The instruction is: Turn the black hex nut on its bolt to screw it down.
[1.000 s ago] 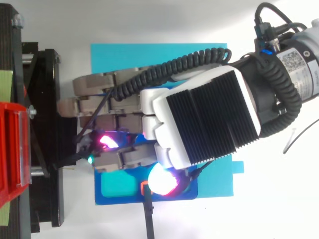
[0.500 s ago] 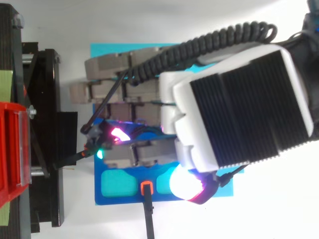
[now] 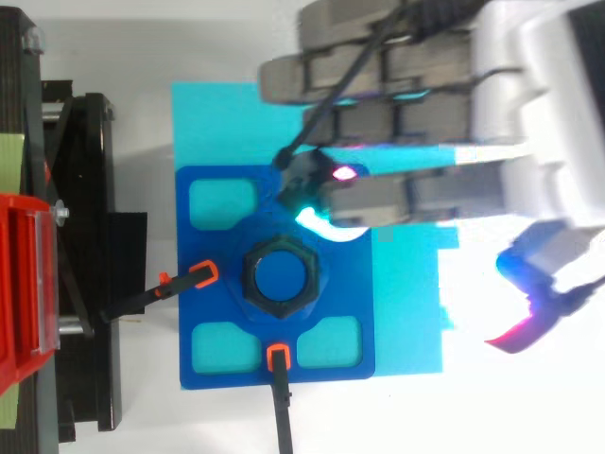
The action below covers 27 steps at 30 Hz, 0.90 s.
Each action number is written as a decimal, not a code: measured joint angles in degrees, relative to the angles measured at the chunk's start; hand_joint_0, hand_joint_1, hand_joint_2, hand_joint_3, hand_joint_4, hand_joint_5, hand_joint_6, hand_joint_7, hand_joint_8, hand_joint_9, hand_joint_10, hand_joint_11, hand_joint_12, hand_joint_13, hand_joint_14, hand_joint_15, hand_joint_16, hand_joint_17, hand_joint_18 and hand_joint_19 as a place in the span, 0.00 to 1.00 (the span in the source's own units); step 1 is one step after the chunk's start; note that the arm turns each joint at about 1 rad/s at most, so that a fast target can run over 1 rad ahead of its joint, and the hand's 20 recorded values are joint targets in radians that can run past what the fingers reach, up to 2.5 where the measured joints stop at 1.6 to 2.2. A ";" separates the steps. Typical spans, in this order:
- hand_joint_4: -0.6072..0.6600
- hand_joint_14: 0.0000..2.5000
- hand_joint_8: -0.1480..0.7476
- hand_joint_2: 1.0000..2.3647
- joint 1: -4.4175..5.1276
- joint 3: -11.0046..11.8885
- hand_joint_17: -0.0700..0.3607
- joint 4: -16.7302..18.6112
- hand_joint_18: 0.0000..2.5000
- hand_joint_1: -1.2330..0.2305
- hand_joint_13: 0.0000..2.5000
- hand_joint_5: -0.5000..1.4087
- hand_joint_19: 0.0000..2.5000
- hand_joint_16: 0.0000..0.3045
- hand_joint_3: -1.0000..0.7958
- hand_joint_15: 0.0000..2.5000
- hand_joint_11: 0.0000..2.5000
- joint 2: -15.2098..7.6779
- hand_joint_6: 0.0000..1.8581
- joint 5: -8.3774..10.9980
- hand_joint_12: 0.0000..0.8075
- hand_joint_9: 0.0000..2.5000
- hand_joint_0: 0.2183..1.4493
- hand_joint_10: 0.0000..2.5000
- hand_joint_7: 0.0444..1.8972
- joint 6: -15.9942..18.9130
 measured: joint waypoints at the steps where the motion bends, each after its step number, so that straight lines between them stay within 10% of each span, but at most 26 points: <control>1: 0.69 0.00 0.48 0.00 -0.26 -1.69 0.48 0.92 0.13 0.49 0.16 0.19 0.12 0.20 0.28 0.00 0.01 1.53 0.27 0.05 0.47 0.27 0.16 0.00 0.49 1.48; 10: 0.69 0.00 0.47 0.00 -1.08 -15.16 0.48 12.79 0.13 0.50 0.16 0.20 0.12 0.20 0.28 0.00 0.01 13.98 0.27 4.93 0.47 0.27 0.16 0.00 0.49 14.66; 16: 0.69 0.00 0.48 0.00 -1.06 -23.72 0.48 15.65 0.13 0.50 0.16 0.20 0.12 0.20 0.28 0.00 0.00 15.94 0.27 10.55 0.46 0.27 0.16 0.00 0.49 23.64; 27: 0.69 0.00 0.47 0.00 -0.65 -26.29 0.48 15.93 0.13 0.50 0.16 0.20 0.12 0.20 0.28 0.00 0.01 16.04 0.27 20.58 0.46 0.27 0.17 0.00 0.49 40.29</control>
